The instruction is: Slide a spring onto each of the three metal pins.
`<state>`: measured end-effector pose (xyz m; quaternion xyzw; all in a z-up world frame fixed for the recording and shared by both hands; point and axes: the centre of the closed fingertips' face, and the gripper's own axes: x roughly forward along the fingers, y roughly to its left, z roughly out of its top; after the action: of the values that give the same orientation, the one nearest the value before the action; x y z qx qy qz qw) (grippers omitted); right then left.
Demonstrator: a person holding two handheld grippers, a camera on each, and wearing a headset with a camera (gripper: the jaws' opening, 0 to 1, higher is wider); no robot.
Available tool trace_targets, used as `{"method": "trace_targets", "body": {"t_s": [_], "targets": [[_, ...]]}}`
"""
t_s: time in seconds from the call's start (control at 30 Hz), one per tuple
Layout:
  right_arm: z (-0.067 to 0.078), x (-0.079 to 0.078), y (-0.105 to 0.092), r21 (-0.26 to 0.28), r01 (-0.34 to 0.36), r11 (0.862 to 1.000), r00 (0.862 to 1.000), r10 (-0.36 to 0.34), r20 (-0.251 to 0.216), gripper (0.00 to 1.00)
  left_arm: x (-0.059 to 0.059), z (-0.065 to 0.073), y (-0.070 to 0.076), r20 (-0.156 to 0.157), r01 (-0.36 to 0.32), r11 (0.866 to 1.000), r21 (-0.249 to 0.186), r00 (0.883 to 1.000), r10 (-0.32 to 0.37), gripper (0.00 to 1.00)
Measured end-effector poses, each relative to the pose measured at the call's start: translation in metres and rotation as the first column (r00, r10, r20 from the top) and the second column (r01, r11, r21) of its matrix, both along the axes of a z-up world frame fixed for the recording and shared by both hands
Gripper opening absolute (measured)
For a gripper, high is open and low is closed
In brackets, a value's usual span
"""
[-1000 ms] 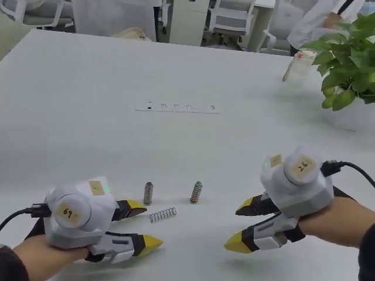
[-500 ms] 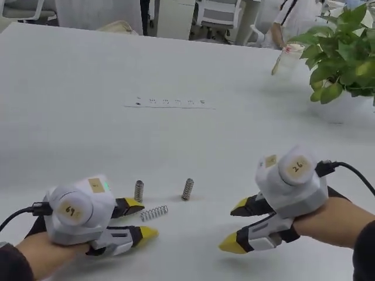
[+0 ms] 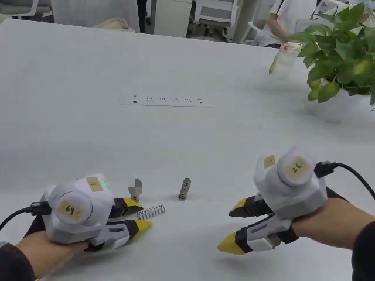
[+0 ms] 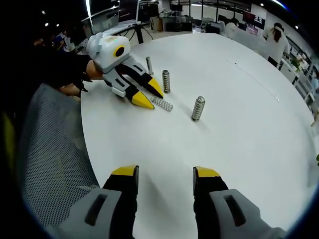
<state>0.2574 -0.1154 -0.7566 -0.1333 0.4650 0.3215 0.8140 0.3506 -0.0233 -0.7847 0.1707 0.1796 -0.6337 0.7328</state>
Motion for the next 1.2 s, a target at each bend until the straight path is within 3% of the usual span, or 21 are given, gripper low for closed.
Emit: {"method": "trace_targets", "body": {"t_s": [0.3,0.53,0.67,0.87,1.2], "targets": [[0.0,0.0,0.0,-0.002,-0.007,1.0,1.0,0.007,-0.004,0.42,-0.001,0.0,-0.001,0.01,-0.001,1.0,-0.006,1.0,0.002,0.03],[0.002,0.002,0.004,-0.002,-0.022,1.0,1.0,0.022,0.002,0.41,-0.003,0.001,0.001,0.021,0.005,1.0,-0.004,1.0,-0.004,0.03],[0.004,0.004,0.007,0.001,-0.031,1.0,0.999,0.031,0.008,0.41,-0.004,0.0,0.004,0.012,0.0,1.0,0.001,1.0,0.0,0.03],[0.008,0.008,0.017,0.021,-0.051,0.998,0.998,0.051,0.023,0.4,-0.011,0.002,0.012,0.014,0.011,1.0,0.01,1.0,-0.011,0.03],[0.015,0.014,0.038,0.04,-0.122,0.992,0.992,0.12,0.046,0.39,-0.03,0.019,0.025,0.031,0.032,0.999,0.0,0.999,-0.032,0.03]]}}
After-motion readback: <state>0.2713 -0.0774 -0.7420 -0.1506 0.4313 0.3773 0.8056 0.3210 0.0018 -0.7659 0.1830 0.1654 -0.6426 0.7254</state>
